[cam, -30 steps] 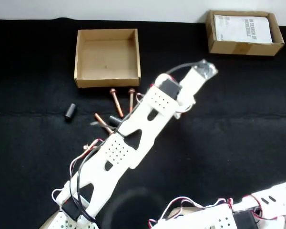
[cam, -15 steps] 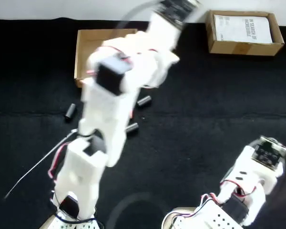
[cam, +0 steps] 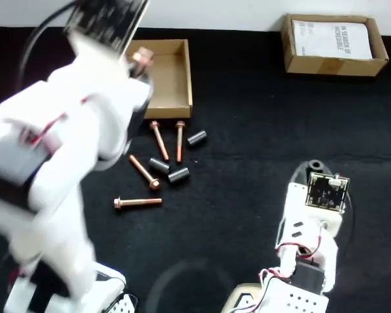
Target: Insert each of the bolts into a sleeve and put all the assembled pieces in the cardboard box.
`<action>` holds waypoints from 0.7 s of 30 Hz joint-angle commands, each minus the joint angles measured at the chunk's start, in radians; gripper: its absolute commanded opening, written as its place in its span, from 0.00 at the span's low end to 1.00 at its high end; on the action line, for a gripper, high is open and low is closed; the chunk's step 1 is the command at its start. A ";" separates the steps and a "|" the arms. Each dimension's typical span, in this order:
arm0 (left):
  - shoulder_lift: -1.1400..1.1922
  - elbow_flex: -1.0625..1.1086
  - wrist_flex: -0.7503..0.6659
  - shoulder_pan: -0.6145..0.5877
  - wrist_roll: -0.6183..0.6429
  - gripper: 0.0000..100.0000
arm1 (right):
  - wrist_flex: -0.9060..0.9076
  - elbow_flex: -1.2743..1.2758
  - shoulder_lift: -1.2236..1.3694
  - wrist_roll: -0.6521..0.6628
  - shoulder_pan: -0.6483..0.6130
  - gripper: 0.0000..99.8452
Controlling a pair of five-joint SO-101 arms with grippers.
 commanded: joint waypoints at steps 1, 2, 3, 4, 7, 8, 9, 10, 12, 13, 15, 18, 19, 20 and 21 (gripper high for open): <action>-0.225 0.200 -0.002 -0.013 -0.002 0.01 | 0.002 -0.024 -0.010 -0.180 -0.091 0.01; -0.274 0.246 -0.002 -0.013 -0.002 0.01 | 0.002 -0.028 -0.010 -0.218 -0.116 0.01; -0.325 0.298 -0.002 -0.013 -0.002 0.01 | 0.002 -0.033 -0.010 -0.252 -0.143 0.01; -0.372 0.351 -0.002 -0.013 -0.002 0.01 | 0.002 -0.038 -0.010 -0.282 -0.170 0.01; -0.516 0.519 -0.003 -0.013 -0.002 0.01 | 0.004 -0.053 -0.010 -0.347 -0.237 0.01; -0.562 0.576 -0.003 -0.013 -0.002 0.01 | 0.004 -0.054 -0.010 -0.345 -0.249 0.01; -0.605 0.634 -0.005 -0.013 -0.002 0.01 | 0.004 -0.054 -0.010 -0.345 -0.257 0.01; -0.644 0.690 -0.012 -0.013 -0.002 0.01 | 0.007 -0.054 -0.010 -0.345 -0.262 0.01; -0.720 0.820 -0.080 -0.010 0.002 0.01 | 0.038 -0.070 -0.012 -0.345 -0.282 0.01; -0.757 0.898 -0.129 -0.013 0.002 0.01 | 0.064 -0.090 -0.012 -0.344 -0.300 0.01; -0.839 1.046 -0.242 -0.013 0.002 0.01 | 0.099 -0.137 -0.012 -0.344 -0.341 0.01; -0.974 1.242 -0.410 -0.012 0.005 0.01 | 0.102 -0.217 -0.012 -0.344 -0.426 0.01; -1.017 1.303 -0.450 -0.012 0.005 0.01 | 0.101 -0.236 -0.012 -0.344 -0.458 0.01; -1.056 1.359 -0.480 -0.013 0.005 0.01 | 0.101 -0.245 -0.012 -0.344 -0.492 0.01; -1.092 1.414 -0.502 -0.015 0.005 0.01 | 0.101 -0.249 -0.012 -0.344 -0.524 0.01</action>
